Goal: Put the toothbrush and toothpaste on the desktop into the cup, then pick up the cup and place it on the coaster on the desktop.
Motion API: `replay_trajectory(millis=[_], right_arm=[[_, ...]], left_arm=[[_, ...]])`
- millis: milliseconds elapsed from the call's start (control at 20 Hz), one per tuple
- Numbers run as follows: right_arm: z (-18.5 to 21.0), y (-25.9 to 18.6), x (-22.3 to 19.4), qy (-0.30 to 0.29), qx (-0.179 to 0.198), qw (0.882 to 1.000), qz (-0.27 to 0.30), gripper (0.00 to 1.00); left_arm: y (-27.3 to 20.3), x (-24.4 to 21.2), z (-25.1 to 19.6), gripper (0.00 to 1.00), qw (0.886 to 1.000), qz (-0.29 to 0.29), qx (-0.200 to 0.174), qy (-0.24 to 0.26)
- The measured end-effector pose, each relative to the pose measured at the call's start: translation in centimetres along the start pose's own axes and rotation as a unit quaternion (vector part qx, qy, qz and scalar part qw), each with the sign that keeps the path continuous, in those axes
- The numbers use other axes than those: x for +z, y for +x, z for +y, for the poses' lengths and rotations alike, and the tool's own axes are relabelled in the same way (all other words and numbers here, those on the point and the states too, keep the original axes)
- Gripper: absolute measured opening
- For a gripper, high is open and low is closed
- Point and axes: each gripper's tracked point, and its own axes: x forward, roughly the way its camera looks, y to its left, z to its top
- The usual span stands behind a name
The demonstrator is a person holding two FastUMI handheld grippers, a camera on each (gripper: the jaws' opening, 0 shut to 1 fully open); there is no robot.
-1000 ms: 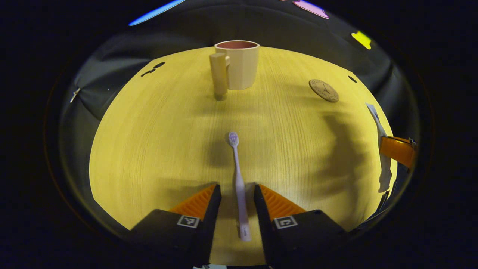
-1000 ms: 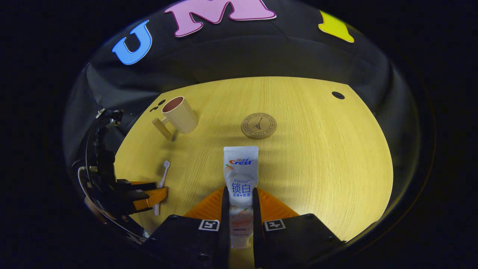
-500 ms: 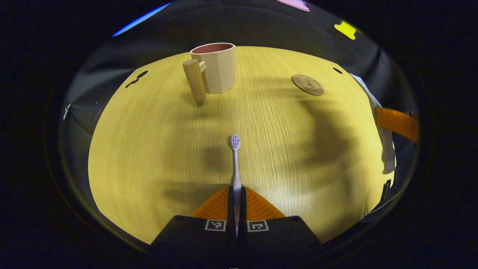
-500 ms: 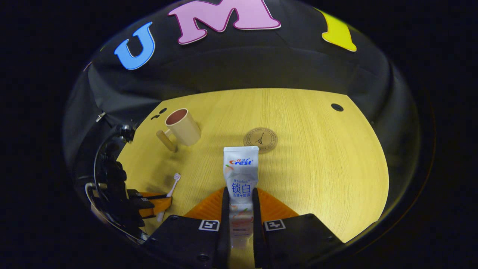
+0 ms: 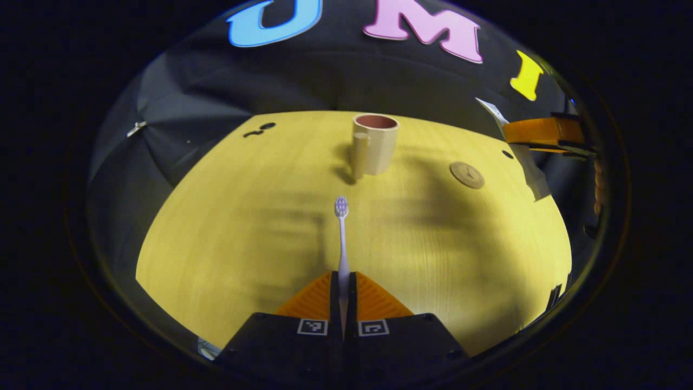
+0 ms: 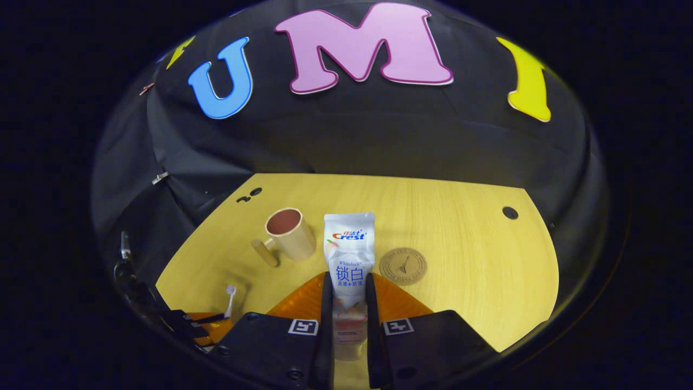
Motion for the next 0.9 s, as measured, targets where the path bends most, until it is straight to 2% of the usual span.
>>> replay_trajectory(millis=[300, 550, 700, 900], right_arm=[[3.4, 4.2, 6.6, -0.001, 0.03, 0.997, -0.07, 0.28], [6.6, 8.0, 11.0, -0.004, 0.053, 0.987, -0.148, 0.28], [9.0, 9.7, 12.2, -0.005, 0.067, 0.981, -0.183, 0.28], [10.9, 12.6, 12.0, 0.007, 0.065, 0.979, -0.191, 0.28]], left_arm=[[-3.5, 0.4, 2.7, 0.06, 0.996, -0.04, 0.001, -0.081], [-4.9, 0.8, 4.5, 0.06, 0.987, -0.073, 0.003, -0.14], [-4.3, 0.4, 5.2, 0.06, 0.984, -0.074, -0.002, -0.162], [-3.1, 0.9, 6.3, 0.06, 0.983, -0.081, 0.004, -0.162]])
